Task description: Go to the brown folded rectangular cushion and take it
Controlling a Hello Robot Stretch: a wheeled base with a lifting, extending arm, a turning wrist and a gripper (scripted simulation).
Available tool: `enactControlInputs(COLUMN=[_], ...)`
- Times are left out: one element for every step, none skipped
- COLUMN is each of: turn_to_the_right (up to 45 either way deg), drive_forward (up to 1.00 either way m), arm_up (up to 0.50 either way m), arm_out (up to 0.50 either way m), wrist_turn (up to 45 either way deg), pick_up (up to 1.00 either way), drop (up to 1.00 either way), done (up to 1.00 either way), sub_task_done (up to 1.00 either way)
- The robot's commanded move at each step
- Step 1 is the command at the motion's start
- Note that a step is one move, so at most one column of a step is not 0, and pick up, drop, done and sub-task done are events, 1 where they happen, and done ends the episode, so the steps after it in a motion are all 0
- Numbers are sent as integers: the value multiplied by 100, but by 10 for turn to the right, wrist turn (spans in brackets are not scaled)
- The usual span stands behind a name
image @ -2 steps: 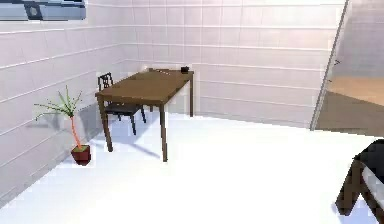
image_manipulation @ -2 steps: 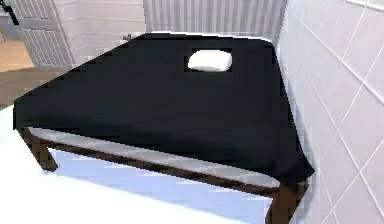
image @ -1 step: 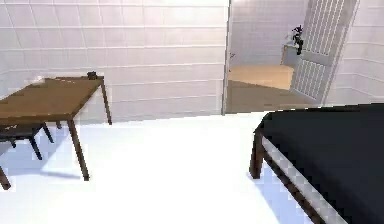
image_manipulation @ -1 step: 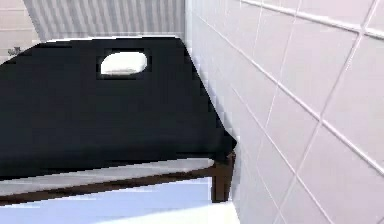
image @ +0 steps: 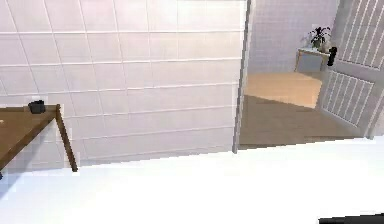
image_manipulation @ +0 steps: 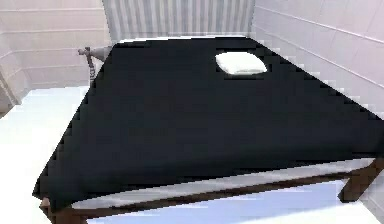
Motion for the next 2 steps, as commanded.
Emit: enactControlInputs(turn_to_the_right=[30, 0], drive_forward=[0, 85], arm_up=[0, 0], arm_out=[0, 0], wrist_turn=[0, 0], pick_up=[0, 0], drop=[0, 0], done=[0, 0], sub_task_done=[0, 0])
